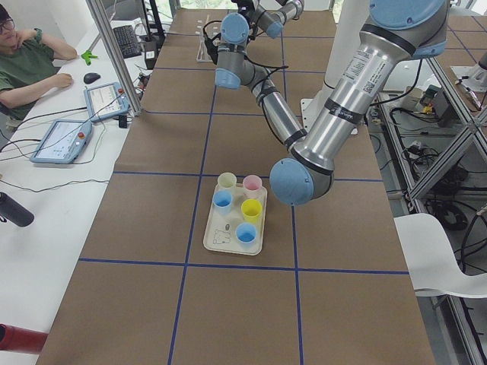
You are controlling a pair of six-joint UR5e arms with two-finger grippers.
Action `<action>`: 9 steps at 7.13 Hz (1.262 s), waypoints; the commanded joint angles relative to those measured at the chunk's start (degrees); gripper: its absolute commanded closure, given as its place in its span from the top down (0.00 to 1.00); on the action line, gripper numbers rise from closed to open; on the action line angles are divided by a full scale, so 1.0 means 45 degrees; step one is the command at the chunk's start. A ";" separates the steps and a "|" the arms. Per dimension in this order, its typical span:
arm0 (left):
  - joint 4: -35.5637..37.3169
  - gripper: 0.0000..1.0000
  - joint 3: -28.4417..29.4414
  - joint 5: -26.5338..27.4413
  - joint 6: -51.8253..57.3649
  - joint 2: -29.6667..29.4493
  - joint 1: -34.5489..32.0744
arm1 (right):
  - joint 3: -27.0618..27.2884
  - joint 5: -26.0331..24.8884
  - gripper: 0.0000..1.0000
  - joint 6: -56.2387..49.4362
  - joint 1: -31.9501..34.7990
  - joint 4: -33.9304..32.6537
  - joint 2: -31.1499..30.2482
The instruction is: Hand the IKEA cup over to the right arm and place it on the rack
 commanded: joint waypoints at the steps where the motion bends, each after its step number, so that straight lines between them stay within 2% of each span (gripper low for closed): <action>1: 0.0011 0.00 0.0031 0.0022 0.0000 -0.0038 0.0117 | 0.0010 -0.0020 0.86 -0.0019 -0.0149 -0.0002 0.0212; 3: 0.0030 0.00 0.0012 0.0411 0.0000 -0.0038 0.0389 | 0.0029 -0.0213 0.86 -0.0019 -0.0266 -0.0002 0.0428; 9: 0.0030 0.00 0.0031 0.0471 0.0020 -0.0038 0.0547 | 0.0029 -0.0235 0.85 -0.0019 -0.0344 -0.0002 0.0526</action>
